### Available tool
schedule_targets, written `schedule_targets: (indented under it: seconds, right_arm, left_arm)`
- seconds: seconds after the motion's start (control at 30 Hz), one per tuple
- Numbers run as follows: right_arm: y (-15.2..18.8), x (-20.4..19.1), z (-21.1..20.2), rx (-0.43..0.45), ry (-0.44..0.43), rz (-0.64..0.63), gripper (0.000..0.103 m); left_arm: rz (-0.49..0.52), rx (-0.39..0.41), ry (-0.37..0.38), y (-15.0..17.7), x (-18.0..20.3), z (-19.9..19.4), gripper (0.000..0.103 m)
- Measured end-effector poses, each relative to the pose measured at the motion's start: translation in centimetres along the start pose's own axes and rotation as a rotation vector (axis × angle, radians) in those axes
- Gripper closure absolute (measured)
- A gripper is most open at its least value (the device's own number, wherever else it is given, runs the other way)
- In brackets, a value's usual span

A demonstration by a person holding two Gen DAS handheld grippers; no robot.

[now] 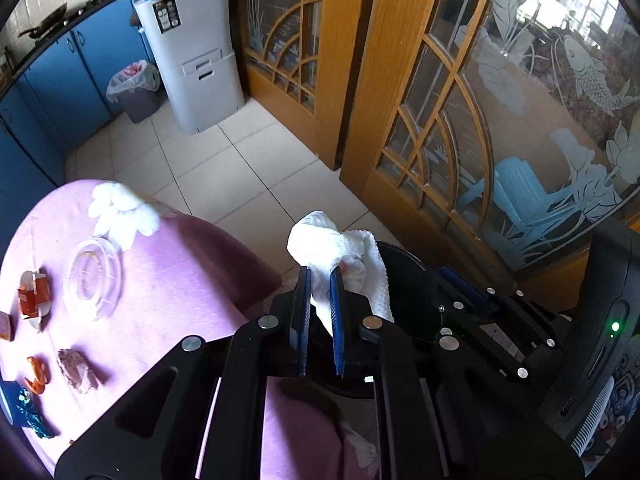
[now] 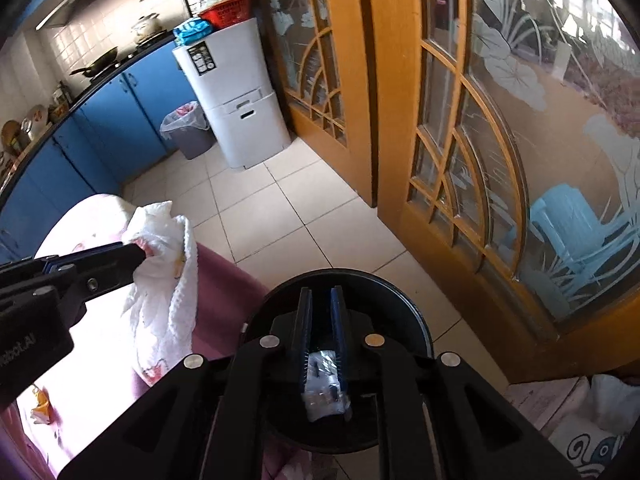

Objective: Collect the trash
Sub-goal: 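Lift the tissue and blister pack and carry them over the trash bin, then open the left tool over the bin while the right tool releases the blister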

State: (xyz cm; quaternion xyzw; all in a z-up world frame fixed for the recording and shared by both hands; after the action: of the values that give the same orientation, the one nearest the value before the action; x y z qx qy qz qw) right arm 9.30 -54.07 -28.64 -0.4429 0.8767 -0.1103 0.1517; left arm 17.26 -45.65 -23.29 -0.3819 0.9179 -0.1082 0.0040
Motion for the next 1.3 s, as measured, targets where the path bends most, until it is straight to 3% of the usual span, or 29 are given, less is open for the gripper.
schedule_targets:
  seconds: [0.43, 0.47, 0.53, 0.57, 0.6, 0.67, 0.87, 0.9, 0.93, 0.97, 1.0, 1.3]
  right_arm:
    - [-0.7, 2.7, 0.1, 0.011, 0.015, 0.064, 0.092]
    - [-0.7, 2.9, 0.1, 0.015, 0.023, 0.068, 0.092]
    - [-0.7, 3.2, 0.1, 0.015, 0.024, 0.073, 0.092]
    - [-0.7, 3.3, 0.1, 0.015, 0.027, 0.076, 0.092]
    - [-0.7, 3.5, 0.1, 0.015, 0.03, 0.078, 0.092]
    - [-0.7, 3.7, 0.2, 0.017, 0.037, 0.084, 0.092]
    - [-0.7, 3.8, 0.2, 0.015, 0.062, 0.087, 0.092]
    - [-0.6, 3.9, 0.2, 0.017, 0.07, 0.086, 0.087]
    - [-0.6, 3.9, 0.2, 0.02, 0.067, 0.086, 0.046]
    - [-0.6, 3.8, 0.0, 0.029, 0.054, 0.086, 0.02]
    - [-0.7, 3.7, -0.4, 0.061, 0.034, 0.076, 0.008]
    - [-0.9, 2.1, -1.6, 0.075, 0.045, 0.05, 0.008]
  left_arm:
    - [0.032, -0.03, -0.002, -0.2, 1.7, 1.3, 0.09]
    - [0.035, -0.034, -0.004, -0.1, 1.8, 1.4, 0.085]
    - [0.034, -0.031, -0.016, -0.1, 1.8, 1.4, 0.062]
    - [0.028, -0.024, -0.026, -0.1, 1.7, 1.3, 0.017]
    - [0.014, 0.015, -0.037, -0.2, 1.4, 0.7, 0.006]
    - [0.009, 0.07, -0.048, -0.3, 1.3, -0.2, 0.003]
    - [0.005, 0.071, -0.078, -0.3, 1.0, -0.2, 0.003]
    - [-0.006, 0.072, -0.083, -0.3, 0.8, -0.2, 0.003]
    - [-0.016, 0.074, -0.085, -0.2, 0.5, -0.3, 0.003]
    - [-0.029, 0.077, -0.09, -0.2, 0.0, -0.4, 0.003]
    - [-0.038, 0.081, -0.094, 0.0, -0.4, -0.6, 0.003]
    - [-0.108, 0.108, -0.093, 1.1, -3.6, -2.5, 0.003]
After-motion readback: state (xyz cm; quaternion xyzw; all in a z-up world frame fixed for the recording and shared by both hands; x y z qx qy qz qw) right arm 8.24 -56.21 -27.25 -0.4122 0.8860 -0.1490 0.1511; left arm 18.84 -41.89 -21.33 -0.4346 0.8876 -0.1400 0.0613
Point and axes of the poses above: each gripper's, at about its wrist camera, not at the fingertips, and z roughly the way its jaws point, x to its right, y to its underside, the point moved 6 cm from there along z, roughly the way its jaws point, and after that the axes turned 15 degrees about -x, right-handed, at the moved point
